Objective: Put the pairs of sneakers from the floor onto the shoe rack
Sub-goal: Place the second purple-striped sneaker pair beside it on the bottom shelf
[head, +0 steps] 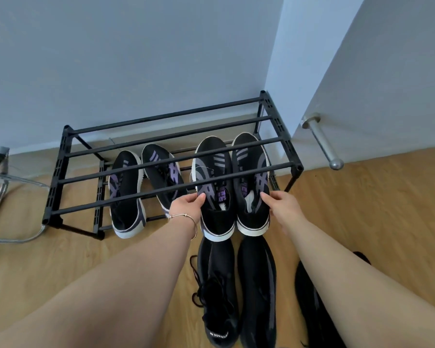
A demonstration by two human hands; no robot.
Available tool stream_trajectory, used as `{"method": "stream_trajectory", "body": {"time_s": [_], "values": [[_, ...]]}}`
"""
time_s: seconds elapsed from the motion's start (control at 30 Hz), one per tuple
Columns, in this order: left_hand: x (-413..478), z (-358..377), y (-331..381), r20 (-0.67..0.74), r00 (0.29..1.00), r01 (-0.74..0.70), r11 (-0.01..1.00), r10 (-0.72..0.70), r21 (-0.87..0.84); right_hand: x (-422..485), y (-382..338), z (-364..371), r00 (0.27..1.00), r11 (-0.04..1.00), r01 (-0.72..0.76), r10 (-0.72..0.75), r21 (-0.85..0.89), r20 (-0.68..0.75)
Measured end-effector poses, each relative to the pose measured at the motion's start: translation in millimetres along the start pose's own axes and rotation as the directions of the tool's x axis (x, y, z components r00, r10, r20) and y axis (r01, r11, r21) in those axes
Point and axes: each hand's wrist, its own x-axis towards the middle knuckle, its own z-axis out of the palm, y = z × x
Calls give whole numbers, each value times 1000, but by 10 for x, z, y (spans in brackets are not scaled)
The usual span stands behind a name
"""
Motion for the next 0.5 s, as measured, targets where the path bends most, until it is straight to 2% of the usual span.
{"method": "stream_trajectory", "body": {"time_s": [0.17, 0.37, 0.5], "values": [[295, 211, 207, -16, 999, 35, 999, -35, 37, 248, -78, 34, 996, 998, 58, -58, -1, -67], [451, 241, 228, -37, 999, 20, 976, -13, 216, 371, -101, 171, 993, 994, 57, -65, -88, -99], [622, 308, 216, 62, 998, 4, 957, -23, 291, 468, -168, 211, 992, 987, 71, -85, -146, -96]]}}
